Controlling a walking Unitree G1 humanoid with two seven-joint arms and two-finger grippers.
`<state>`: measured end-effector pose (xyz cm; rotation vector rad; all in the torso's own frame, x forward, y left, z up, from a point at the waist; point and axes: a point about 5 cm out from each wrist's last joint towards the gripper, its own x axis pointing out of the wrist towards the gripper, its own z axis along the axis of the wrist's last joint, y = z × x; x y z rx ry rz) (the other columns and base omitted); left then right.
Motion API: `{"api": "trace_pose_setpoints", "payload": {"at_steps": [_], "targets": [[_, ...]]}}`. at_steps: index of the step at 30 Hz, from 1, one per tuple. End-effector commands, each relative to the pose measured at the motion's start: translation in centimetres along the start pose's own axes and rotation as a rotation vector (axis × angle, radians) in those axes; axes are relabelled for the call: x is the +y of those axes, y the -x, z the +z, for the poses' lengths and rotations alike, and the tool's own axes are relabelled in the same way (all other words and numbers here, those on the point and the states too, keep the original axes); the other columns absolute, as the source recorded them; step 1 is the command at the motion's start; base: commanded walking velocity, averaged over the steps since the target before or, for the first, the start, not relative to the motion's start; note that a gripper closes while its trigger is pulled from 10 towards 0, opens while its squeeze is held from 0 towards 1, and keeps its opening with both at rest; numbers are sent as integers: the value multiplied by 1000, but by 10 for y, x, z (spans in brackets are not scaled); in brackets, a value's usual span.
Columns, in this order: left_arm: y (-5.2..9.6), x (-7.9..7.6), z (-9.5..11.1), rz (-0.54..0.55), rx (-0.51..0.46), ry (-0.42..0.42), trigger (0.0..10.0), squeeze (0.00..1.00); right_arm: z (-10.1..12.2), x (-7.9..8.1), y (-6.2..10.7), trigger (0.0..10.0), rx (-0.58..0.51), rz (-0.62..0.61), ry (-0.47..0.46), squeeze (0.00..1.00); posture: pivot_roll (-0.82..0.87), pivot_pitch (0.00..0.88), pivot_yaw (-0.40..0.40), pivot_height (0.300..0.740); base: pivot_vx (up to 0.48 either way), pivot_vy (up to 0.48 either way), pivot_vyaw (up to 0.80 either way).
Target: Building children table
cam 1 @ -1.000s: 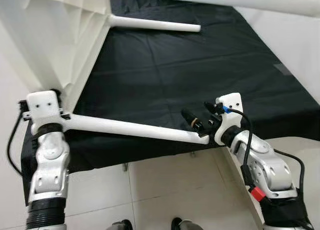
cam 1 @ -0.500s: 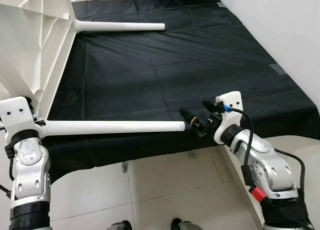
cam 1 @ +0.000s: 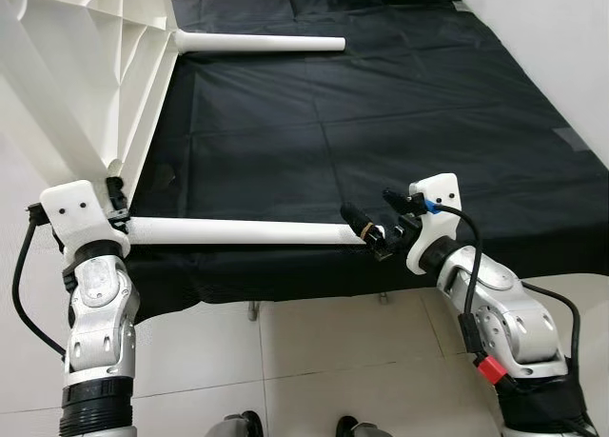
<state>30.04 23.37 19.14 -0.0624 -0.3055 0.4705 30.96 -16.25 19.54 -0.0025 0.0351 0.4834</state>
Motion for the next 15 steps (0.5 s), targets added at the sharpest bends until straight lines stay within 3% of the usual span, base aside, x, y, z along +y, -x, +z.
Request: {"api": "trace_pose_setpoints", "payload": {"at_steps": [1,5,11,12,15], "targets": [[6,-5,-4,-45,24,13,10000,1000,-3,1,2,10000,17,3,6,0,-6,244,15,740,0,0,0],[33,-24,1,-262,45,88,10000,1000,6,-10,7,10000,1,-35,47,0,-3,225,17,740,0,0,0],[53,-28,5,-353,51,105,10000,1000,9,-15,9,10000,-5,-49,63,0,1,224,12,740,0,0,0],[62,-28,6,-371,59,107,10000,306,10,-17,9,10000,-5,-56,64,0,4,223,14,740,0,0,0],[62,-28,6,-371,59,107,10000,306,10,-17,9,10000,-5,-56,64,0,4,223,14,740,0,0,0]]}}
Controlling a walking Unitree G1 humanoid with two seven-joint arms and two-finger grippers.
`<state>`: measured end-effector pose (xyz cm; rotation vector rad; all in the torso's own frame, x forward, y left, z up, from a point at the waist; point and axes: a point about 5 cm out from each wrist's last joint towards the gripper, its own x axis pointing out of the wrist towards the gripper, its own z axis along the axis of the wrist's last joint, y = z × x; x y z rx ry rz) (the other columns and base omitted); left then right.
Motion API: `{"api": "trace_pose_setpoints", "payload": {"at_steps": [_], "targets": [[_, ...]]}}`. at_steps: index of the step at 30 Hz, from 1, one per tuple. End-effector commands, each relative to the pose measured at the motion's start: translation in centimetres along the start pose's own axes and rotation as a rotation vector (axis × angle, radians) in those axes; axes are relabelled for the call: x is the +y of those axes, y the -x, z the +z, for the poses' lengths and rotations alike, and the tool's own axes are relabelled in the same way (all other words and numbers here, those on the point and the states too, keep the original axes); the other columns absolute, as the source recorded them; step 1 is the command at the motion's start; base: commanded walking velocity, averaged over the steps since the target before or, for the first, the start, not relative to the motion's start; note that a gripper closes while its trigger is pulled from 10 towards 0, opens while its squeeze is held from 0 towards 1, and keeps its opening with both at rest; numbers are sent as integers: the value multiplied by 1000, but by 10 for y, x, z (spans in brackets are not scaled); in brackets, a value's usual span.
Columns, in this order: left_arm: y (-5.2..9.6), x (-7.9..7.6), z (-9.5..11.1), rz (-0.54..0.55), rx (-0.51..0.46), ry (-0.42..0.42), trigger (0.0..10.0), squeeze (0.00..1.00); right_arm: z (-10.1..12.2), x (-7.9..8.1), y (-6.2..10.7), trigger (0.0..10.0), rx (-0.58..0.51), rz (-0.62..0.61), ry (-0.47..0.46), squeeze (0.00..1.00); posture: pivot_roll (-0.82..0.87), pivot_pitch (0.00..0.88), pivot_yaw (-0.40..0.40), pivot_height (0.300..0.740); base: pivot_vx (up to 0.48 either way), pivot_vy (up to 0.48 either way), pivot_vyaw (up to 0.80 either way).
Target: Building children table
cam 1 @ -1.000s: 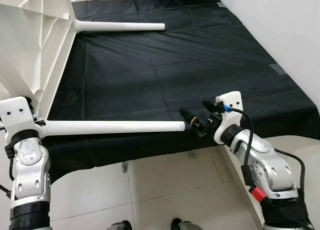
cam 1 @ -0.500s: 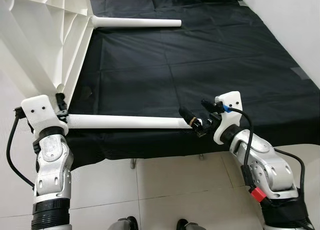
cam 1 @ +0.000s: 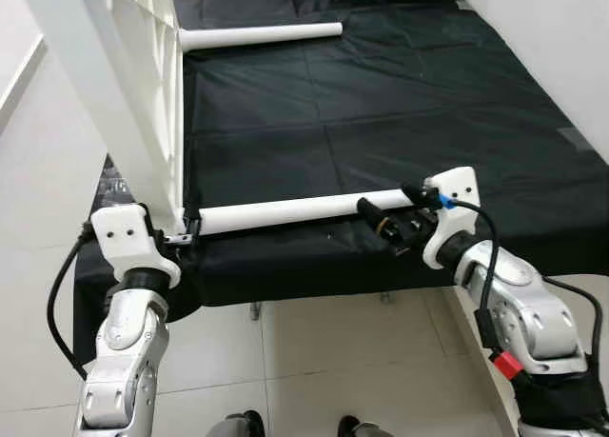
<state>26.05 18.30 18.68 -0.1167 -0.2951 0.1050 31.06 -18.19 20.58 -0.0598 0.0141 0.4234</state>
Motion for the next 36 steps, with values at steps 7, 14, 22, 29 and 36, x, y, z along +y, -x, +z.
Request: {"api": "trace_pose_setpoints", "payload": {"at_steps": [7,14,22,29,36], "targets": [[48,5,6,11,62,-46,10000,0,-7,-3,5,10000,22,1,7,0,21,216,12,740,0,0,0],[82,-8,10,-140,140,-70,10000,0,-2,-12,6,10000,0,-28,26,0,34,211,15,740,0,0,0],[91,-32,0,-390,190,-110,10000,0,60,-34,11,10000,-198,-164,403,0,22,190,24,740,0,0,0],[42,-36,9,-327,57,-46,10000,0,104,-39,28,10000,-264,-167,704,1000,-18,165,14,740,0,0,0],[29,-45,19,-367,0,10,10000,0,156,-48,55,10000,-334,-270,1011,1000,-60,149,39,740,0,0,0]]}}
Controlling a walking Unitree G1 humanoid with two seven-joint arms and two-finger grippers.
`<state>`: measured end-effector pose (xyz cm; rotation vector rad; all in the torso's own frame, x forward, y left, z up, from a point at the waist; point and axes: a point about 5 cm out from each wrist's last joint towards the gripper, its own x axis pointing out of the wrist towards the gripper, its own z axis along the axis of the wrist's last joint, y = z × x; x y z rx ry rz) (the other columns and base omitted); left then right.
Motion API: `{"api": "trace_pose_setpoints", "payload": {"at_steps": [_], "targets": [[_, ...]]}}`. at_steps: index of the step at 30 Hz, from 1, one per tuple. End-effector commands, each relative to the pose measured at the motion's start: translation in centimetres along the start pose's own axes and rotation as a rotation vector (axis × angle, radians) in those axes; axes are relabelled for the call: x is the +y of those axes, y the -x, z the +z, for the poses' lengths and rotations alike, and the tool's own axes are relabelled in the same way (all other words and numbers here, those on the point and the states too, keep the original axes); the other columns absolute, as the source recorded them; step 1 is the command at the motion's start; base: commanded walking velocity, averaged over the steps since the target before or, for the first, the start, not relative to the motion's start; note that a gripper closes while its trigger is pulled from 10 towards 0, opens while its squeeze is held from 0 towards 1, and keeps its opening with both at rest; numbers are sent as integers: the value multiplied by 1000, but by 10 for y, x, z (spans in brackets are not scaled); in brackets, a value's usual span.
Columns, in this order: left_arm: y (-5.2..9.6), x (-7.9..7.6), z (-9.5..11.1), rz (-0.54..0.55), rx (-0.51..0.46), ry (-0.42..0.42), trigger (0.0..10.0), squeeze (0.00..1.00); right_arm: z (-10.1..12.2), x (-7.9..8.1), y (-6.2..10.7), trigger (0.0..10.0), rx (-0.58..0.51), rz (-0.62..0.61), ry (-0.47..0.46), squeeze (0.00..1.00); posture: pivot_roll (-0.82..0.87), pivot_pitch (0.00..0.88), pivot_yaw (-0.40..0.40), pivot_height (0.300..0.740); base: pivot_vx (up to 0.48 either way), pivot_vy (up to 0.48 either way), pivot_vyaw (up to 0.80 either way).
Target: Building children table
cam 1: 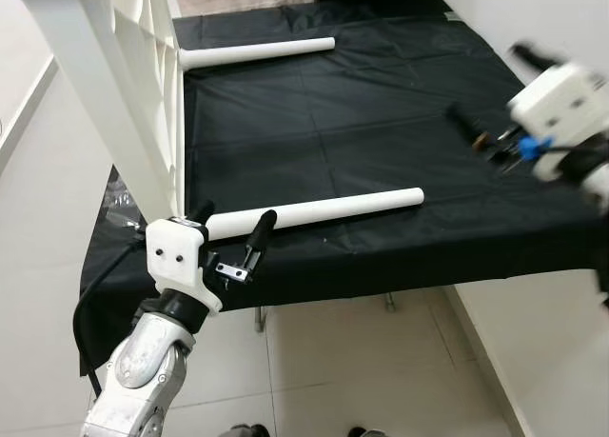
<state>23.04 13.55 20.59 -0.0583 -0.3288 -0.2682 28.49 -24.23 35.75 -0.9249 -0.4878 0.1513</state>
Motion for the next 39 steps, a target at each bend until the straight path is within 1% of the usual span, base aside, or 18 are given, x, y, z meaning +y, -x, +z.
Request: {"api": "trace_pose_setpoints", "payload": {"at_steps": [1,4,5,7,8,9,10,11,12,13,17,20,22,25,31,37,38,39], "targets": [[-2,3,-3,21,5,27,10000,0,13,-15,-3,10000,-40,-80,100,1000,-62,145,41,740,0,0,0],[-7,5,-2,46,-7,60,10000,0,21,-34,-6,10000,-43,-223,216,1000,-62,142,39,740,0,0,0],[-9,7,-3,71,-11,85,10000,0,26,-38,-10,10000,-66,-247,205,765,-60,136,31,740,0,0,0],[-11,8,-4,89,-14,103,10000,0,30,-40,-12,10000,-84,-258,190,765,-59,136,30,740,0,0,0],[-13,10,-5,113,-16,127,10000,0,35,-37,-16,10000,-109,-235,181,325,-59,136,28,740,0,0,0],[-14,11,-6,127,-17,142,10000,0,38,-35,-19,10000,-125,-216,177,325,-59,136,27,740,0,0,0],[-15,12,-8,150,-14,170,10000,0,43,-25,-24,10000,-159,-156,162,0,-57,136,21,740,0,0,0],[-15,12,-8,150,-14,170,10000,0,43,-25,-24,10000,-159,-156,162,0,-57,136,21,740,0,0,0],[-15,14,-9,162,-22,204,2902,0,48,-16,-28,10000,-193,-100,146,0,-57,137,20,740,0,0,0],[-15,15,-10,172,-20,236,0,0,52,-10,-31,10000,-213,-60,133,0,-55,139,17,740,0,0,0],[-19,19,-13,212,-19,330,0,0,58,-5,-42,10000,-250,-54,132,0,-47,138,10,740,0,0,0],[-21,19,-13,214,-26,342,0,0,59,-4,-47,10000,-253,-64,131,0,-47,138,10,740,0,0,0],[-28,22,-12,247,-50,424,0,0,63,-4,-55,10000,-264,-80,145,0,-46,136,6,740,0,0,0],[-29,23,-12,257,-54,446,0,0,63,-3,-57,10000,-265,-79,149,0,-46,136,6,740,0,0,0],[-32,32,-18,331,-60,569,0,0,63,4,-61,10000,-263,7,181,0,-59,139,-1,740,0,0,0],[-35,37,-20,375,-83,627,0,0,62,4,-65,10000,-255,13,198,0,-62,139,-4,740,0,0,0],[-36,38,-19,381,-90,632,0,0,62,4,-66,1843,-254,8,199,0,-62,139,-4,740,0,0,0],[-36,38,-19,381,-90,632,0,0,62,4,-66,1843,-254,8,199,0,-62,139,-4,740,0,0,0]]}}
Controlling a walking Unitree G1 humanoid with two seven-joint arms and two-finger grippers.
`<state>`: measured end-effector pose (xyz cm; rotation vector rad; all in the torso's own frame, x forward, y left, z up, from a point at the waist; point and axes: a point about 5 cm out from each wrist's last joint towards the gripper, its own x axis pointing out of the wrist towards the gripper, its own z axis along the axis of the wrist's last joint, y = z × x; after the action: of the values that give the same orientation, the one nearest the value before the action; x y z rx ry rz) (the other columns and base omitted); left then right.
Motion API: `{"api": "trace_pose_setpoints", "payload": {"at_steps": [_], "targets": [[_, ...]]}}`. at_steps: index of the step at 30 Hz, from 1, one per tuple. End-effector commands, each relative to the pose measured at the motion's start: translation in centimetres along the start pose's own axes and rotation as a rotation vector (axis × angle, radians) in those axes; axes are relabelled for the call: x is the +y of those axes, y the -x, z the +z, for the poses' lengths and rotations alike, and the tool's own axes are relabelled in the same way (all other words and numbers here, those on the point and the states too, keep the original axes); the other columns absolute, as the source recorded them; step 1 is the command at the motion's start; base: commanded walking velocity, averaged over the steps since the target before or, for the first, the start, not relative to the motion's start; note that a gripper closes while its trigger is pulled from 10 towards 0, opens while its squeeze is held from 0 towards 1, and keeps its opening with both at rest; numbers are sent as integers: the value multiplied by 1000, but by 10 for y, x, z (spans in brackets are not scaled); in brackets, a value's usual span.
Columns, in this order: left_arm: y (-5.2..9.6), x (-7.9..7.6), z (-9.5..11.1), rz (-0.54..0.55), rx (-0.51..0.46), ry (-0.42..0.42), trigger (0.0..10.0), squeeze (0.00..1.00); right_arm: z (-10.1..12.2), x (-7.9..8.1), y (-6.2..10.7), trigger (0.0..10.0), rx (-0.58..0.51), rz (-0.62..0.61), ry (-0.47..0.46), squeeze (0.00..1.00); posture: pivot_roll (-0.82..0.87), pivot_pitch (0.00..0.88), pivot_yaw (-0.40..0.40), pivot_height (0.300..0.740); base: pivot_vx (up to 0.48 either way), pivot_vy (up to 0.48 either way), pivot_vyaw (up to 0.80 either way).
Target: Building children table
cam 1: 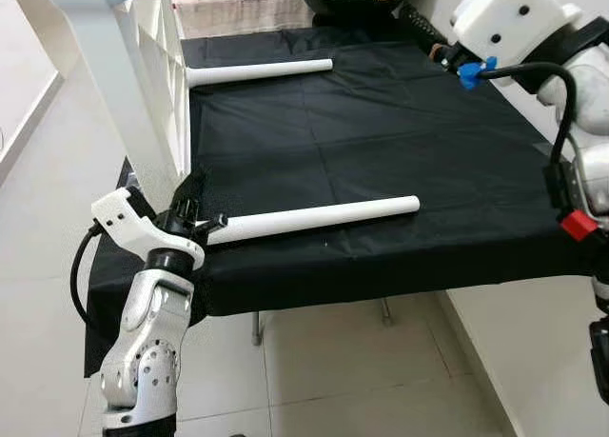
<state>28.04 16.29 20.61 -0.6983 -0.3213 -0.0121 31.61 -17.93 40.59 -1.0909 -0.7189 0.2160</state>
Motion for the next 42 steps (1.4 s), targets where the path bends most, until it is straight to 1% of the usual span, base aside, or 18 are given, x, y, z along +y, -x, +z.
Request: {"api": "trace_pose_setpoints", "payload": {"at_steps": [1,3,6,12,21,22,23,24,25,28,29,30,31,32,33,34,36,42], "targets": [[1,4,-4,45,-8,57,0,0,6,1,-5,0,-28,8,23,0,-61,139,-7,740,0,0,0],[1,4,-4,45,-8,57,0,0,6,1,-5,0,-28,8,23,0,-61,139,-7,740,0,0,0],[-6,10,1,90,-38,119,0,0,7,2,-10,0,-32,5,43,0,-62,140,-9,740,0,0,0],[-11,16,2,111,-38,173,0,0,7,-3,-12,0,-32,-9,56,0,-69,140,-11,740,0,0,0],[-10,26,-5,174,-20,235,0,0,6,-4,-13,0,-33,-7,61,0,-71,142,-10,740,0,0,0],[-9,30,-10,194,1,247,627,0,7,-3,-14,0,-37,-4,58,0,-74,141,-10,740,0,0,0],[-9,31,-14,207,15,257,8196,0,7,-3,-14,0,-40,-3,56,0,-74,142,-12,740,0,0,0],[-9,31,-14,207,15,257,8196,0,7,-3,-14,0,-40,-3,56,0,-74,142,-12,740,0,0,0],[-9,32,-16,212,24,258,10000,0,8,-3,-15,0,-43,-1,54,0,-74,142,-12,740,0,0,0],[-9,32,-18,213,35,259,10000,0,8,-3,-15,0,-44,0,53,0,-75,144,-13,740,0,0,0],[-9,31,-19,211,42,261,10000,0,8,-3,-15,8118,-44,5,52,0,-76,146,-13,740,0,0,0],[-9,31,-19,211,42,261,10000,0,8,-3,-15,8118,-44,5,52,0,-76,146,-13,740,0,0,0],[-9,30,-21,207,53,261,10000,0,8,-2,-16,10000,-52,13,11,667,-74,147,-13,740,0,0,0],[-9,29,-23,198,67,261,10000,0,8,-1,-15,10000,-59,31,-32,1000,-73,148,-13,740,0,0,0],[-9,29,-23,198,67,261,10000,0,8,-1,-15,10000,-59,31,-32,1000,-73,148,-13,740,0,0,0],[-10,27,-25,189,80,258,10000,0,8,2,-14,10000,-67,65,-76,1000,-73,148,-13,740,0,0,0],[-9,25,-27,174,98,260,10000,0,9,4,-13,10000,-79,97,-83,1000,-72,149,-13,740,0,0,0],[-8,18,-34,138,142,264,10000,0,10,4,-10,10000,-100,158,-63,1000,-69,153,-7,740,0,0,0]]}}
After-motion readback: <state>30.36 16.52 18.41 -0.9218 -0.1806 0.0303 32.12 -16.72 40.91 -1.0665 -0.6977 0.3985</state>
